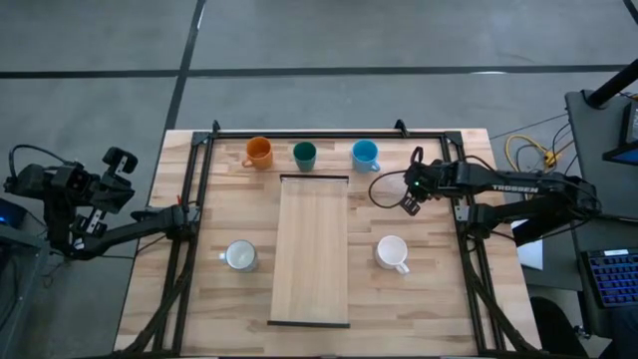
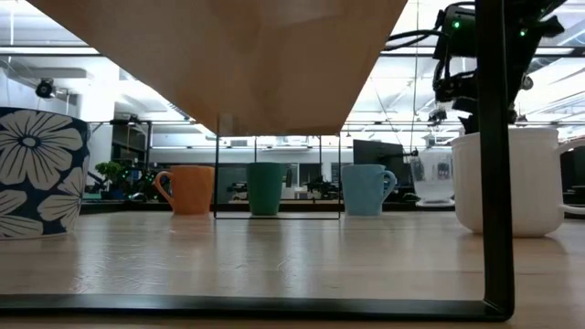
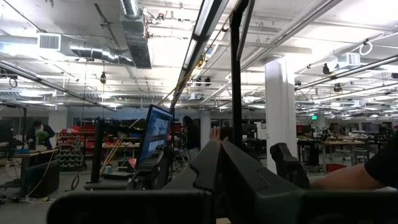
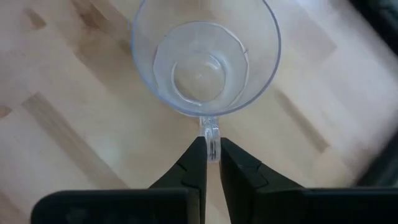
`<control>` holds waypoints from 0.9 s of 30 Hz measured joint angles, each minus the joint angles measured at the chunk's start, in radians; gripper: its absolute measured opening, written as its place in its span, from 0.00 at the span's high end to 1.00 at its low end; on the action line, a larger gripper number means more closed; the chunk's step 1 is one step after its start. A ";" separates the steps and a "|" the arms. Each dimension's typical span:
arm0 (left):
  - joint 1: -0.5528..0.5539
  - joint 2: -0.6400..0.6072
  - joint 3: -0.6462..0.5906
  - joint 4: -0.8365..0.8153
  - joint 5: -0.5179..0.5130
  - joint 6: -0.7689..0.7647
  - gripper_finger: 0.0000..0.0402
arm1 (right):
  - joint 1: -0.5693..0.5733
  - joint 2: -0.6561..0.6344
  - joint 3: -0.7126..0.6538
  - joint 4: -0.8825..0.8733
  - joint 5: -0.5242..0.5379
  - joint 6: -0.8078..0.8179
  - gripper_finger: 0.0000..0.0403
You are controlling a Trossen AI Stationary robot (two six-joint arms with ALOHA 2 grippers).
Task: Stack small to large cups/mugs on shelf
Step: Put the transparent mug on the shelf
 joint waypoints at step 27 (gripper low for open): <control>0.000 0.000 -0.003 -0.009 -0.002 0.000 0.99 | 0.003 -0.024 0.558 -0.299 0.164 -0.098 0.93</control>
